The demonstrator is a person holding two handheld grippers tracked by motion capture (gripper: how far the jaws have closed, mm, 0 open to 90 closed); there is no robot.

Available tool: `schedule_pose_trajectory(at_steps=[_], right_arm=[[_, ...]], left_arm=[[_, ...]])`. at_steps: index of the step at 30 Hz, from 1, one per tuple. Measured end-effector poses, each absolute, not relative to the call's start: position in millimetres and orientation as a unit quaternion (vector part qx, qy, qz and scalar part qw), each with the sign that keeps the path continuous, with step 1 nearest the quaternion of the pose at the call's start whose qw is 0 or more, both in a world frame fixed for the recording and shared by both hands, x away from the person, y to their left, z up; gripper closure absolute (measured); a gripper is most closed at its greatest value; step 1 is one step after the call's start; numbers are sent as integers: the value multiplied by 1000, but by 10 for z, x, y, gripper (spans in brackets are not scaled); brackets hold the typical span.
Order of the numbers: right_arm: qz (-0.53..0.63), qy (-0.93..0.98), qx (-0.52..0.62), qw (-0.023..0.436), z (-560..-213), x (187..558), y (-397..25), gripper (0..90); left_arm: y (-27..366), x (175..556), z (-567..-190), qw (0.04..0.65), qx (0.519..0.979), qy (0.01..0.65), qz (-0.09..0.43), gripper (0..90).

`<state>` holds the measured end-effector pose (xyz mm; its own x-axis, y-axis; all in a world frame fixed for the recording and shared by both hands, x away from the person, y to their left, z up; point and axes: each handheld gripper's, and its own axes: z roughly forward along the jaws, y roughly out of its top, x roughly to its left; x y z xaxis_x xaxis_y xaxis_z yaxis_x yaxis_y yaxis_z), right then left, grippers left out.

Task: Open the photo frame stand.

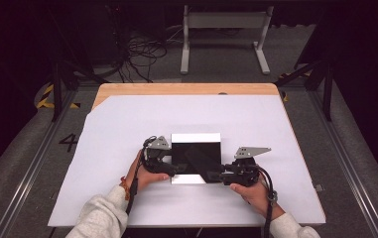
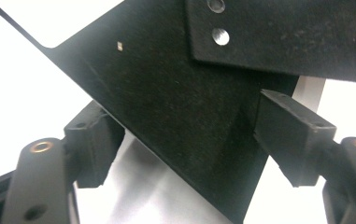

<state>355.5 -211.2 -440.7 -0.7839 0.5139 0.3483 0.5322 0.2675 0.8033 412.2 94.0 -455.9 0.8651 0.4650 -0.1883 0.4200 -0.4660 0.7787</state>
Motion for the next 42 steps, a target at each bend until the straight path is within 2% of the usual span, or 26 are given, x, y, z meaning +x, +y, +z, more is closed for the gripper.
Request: schedule_pose_trajectory(at_steps=[9,19,23,34,42], right_arm=[[-514,-790,-334,11,-4394,3550,-2123,649],[-507,-796,-331,-4,-4386,3537,-2102,708],[-503,-801,-326,-9,-4377,3521,-2096,711],[-497,-809,-314,-18,-4349,3494,-2074,711],[-493,-810,-316,-21,-4358,3497,-2078,709]], left_arm=[[1019,4095,-4460,466,845,258,53,428],[1080,4015,-4343,480,838,242,99,531],[1088,4010,-4353,482,837,239,96,535],[955,4044,-4547,453,861,226,33,403],[921,4013,-4536,453,867,204,42,505]])
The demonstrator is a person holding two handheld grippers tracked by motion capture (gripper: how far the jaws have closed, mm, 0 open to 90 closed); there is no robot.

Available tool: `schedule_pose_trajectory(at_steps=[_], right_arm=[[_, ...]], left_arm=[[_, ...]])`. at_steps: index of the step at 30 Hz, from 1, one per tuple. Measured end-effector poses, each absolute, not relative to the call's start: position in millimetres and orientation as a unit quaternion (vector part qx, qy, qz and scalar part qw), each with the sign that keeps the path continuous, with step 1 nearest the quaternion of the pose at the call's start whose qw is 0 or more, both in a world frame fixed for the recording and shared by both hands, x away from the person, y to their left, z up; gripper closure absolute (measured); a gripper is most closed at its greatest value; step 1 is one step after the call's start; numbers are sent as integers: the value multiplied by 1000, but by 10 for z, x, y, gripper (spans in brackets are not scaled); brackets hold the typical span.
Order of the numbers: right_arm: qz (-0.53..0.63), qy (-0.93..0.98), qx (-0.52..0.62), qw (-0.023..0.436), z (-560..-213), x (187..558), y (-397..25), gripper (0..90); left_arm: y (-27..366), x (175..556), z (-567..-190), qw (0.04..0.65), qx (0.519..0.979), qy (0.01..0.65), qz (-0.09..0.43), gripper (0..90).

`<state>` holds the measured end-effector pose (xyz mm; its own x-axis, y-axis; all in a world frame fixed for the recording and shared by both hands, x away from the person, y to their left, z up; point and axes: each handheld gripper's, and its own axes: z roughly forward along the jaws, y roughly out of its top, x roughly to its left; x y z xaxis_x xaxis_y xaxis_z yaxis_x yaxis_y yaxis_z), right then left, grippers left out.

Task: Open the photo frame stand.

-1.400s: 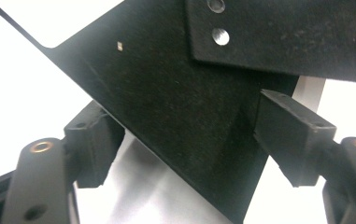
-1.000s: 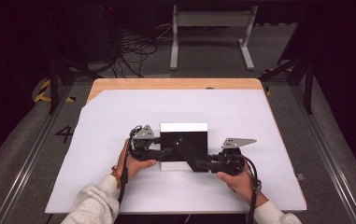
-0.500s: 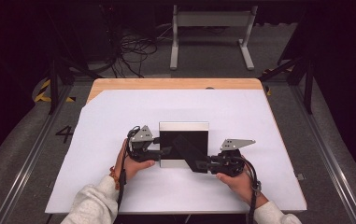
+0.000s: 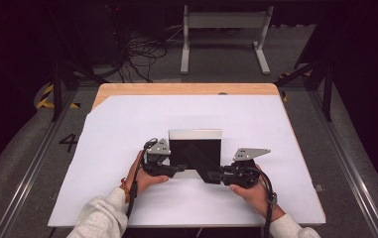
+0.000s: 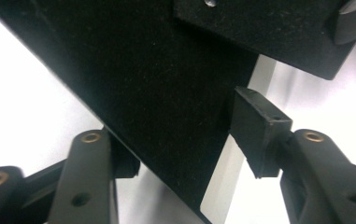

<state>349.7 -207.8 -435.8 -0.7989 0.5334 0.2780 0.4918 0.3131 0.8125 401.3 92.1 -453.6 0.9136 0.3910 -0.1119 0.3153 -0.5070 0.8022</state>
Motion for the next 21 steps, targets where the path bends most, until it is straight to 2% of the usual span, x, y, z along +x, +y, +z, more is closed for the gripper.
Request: schedule_pose_trajectory(at_steps=[9,21], right_arm=[[482,816,317,35,-4371,3488,-2059,730],[466,826,313,53,-4391,3467,-2003,757]], left_arm=[[926,3974,-4477,450,866,205,80,563],[918,3947,-4445,440,867,201,123,576]])
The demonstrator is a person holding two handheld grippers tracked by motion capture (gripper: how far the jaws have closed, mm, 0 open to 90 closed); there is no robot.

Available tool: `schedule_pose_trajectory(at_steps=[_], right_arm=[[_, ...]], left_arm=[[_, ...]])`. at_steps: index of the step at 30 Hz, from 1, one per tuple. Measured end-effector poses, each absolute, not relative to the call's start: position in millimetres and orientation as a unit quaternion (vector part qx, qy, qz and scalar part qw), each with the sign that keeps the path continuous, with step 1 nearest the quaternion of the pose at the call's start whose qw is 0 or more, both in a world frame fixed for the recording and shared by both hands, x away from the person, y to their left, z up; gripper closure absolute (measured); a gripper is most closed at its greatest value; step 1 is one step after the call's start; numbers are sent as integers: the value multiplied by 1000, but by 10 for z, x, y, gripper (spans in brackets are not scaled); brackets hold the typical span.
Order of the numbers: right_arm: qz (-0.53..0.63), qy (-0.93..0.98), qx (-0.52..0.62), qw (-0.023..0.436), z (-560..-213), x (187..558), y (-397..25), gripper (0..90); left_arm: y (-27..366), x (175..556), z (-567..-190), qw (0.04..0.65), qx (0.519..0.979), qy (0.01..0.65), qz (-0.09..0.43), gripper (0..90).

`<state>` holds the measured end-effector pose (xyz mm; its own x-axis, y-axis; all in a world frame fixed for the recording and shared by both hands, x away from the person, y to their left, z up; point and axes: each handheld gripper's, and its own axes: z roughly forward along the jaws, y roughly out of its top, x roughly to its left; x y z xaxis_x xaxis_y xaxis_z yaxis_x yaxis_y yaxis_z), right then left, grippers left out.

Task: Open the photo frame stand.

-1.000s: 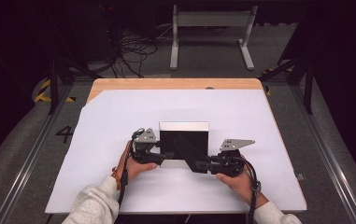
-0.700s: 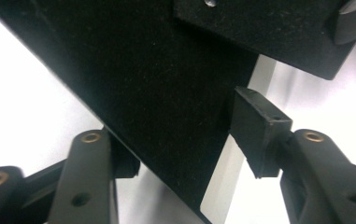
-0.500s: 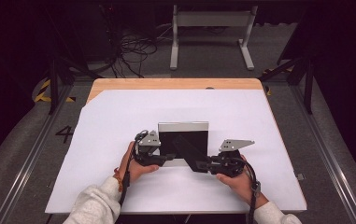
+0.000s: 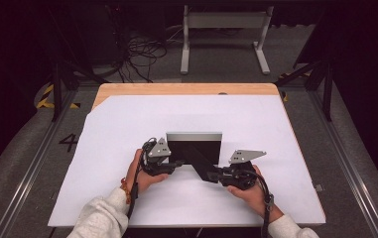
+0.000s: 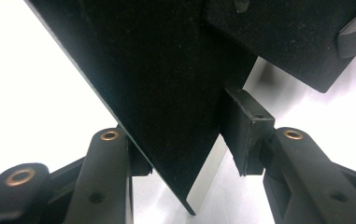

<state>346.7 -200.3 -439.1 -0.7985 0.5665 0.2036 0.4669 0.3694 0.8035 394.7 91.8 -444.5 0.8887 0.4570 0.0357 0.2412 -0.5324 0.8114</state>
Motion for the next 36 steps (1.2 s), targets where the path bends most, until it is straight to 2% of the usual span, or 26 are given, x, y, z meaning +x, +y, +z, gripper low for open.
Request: schedule_pose_trajectory(at_steps=[9,26,33,36], right_arm=[[463,824,318,64,-4390,3458,-2018,767],[460,832,305,58,-4386,3442,-2008,810],[454,834,306,61,-4398,3440,-2008,816],[447,839,304,64,-4409,3430,-2004,818]], left_arm=[[917,3925,-4445,435,864,208,146,575],[899,3907,-4436,424,862,209,183,595],[961,3916,-4437,428,866,186,181,609],[1042,3933,-4425,442,861,186,168,582]])
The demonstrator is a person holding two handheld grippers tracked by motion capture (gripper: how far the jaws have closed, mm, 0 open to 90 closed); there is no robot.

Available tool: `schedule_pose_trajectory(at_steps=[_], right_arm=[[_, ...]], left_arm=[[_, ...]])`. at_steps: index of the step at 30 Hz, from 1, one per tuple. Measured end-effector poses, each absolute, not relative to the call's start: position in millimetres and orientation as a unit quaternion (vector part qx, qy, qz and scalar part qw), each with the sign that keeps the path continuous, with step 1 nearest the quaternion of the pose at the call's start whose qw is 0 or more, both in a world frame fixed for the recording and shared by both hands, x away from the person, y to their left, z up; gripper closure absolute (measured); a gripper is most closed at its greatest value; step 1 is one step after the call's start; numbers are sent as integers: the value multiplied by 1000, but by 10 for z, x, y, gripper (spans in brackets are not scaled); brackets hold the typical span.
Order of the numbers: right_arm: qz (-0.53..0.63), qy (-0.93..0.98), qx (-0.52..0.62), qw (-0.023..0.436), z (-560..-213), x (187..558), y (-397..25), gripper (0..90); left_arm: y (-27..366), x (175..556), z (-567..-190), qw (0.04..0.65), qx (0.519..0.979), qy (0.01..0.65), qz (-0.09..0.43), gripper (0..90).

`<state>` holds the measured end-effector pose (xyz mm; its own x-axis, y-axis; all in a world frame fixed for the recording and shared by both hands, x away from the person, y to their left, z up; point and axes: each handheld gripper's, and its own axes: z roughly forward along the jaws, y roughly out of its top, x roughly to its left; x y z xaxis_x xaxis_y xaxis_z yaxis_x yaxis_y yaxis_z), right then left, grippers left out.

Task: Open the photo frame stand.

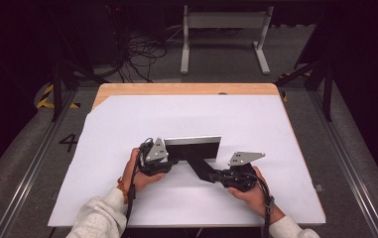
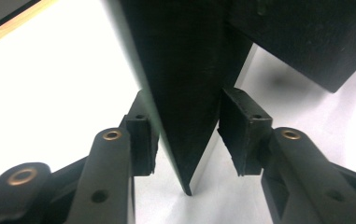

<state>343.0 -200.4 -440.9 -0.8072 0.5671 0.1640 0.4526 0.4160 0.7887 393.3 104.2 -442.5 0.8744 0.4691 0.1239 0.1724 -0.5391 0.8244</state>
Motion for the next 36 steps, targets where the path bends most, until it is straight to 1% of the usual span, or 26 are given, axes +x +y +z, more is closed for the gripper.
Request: schedule_pose_trajectory(at_steps=[3,7,9,11,14,16,19,25,36], right_arm=[[442,843,300,69,-4408,3418,-2001,819],[441,843,299,71,-4398,3415,-2002,817],[442,842,300,72,-4395,3413,-2002,816],[439,844,298,73,-4390,3406,-1997,812],[435,847,295,81,-4377,3389,-1983,802],[437,846,295,84,-4367,3381,-1971,801],[437,846,292,87,-4353,3368,-1937,779],[433,850,289,82,-4385,3370,-1898,858],[428,851,290,93,-4391,3367,-1911,861]], left_arm=[[1075,3940,-4438,446,863,184,153,564],[1023,3950,-4519,419,876,182,152,552],[1018,3968,-4565,410,880,183,156,575],[1025,3984,-4596,415,879,182,146,583],[1005,3962,-4609,411,882,173,151,643],[1005,3972,-4611,413,881,177,146,673],[998,3970,-4611,410,880,183,155,665],[995,3989,-4622,405,875,197,177,649],[1023,3977,-4605,402,877,197,177,674]])
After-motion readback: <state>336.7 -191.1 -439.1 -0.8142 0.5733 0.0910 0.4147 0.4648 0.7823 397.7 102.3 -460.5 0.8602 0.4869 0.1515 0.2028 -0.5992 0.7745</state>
